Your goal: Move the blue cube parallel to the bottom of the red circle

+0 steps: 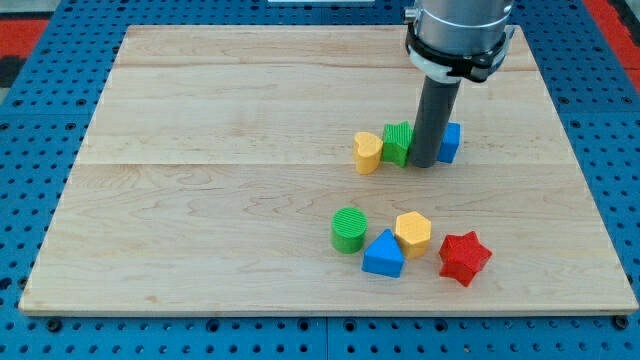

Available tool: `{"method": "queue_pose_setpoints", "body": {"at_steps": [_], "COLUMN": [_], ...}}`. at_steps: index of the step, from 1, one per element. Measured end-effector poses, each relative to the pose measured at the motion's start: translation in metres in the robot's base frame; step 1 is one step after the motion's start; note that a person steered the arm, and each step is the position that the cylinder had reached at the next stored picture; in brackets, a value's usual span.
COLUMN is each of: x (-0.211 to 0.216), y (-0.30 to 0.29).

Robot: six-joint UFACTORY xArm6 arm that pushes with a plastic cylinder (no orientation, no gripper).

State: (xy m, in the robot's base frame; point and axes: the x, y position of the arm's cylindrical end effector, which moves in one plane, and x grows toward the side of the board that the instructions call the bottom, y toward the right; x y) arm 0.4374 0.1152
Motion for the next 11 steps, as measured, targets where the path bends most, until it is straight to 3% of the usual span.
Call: {"method": "queue_pose_setpoints", "body": {"at_steps": [1,2,3,4,5,6,8,9,11], "x": [0.020,-0.014,-0.019,-0.002,-0.002,-0.016,-0.059,-0.039,-0.055], "y": [0.022,0.058,0.003,0.022,-0.036,-0.046,-0.015,0.017,0.027]}}
